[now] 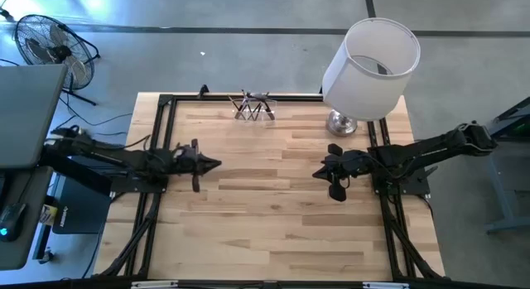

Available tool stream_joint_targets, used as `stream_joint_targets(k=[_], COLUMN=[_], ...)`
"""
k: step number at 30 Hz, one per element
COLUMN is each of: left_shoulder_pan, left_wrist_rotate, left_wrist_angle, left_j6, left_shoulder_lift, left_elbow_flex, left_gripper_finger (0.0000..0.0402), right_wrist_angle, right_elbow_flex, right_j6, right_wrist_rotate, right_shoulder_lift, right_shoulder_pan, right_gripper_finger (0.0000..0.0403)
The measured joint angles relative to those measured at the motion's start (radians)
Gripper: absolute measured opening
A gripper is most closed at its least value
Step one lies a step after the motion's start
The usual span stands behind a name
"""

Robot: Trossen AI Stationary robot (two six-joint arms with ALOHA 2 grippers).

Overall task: Put items in baskets/containers
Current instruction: Return to Home Position

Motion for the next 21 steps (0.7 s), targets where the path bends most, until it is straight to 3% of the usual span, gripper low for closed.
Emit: stream_joint_targets(k=[9,21], left_shoulder_pan=[0.16,0.167], left_wrist_rotate=[0.125,0.144], left_wrist_angle=[-0.003,-0.193], left_j6=[0.076,0.103], left_shoulder_lift=[-0.159,-0.391], left_elbow_flex=[-0.062,-0.066], left_gripper_finger=[0.0,0.0], right_wrist_angle=[-0.005,-0.006], right_elbow_flex=[0.0,0.0], right_j6=[0.005,0.028], right_wrist_rotate=[0.001,0.004], right_shoulder_lift=[-0.001,-0.001], right_shoulder_pan=[0.0,0.0], right_gripper_finger=[0.0001,0.0001])
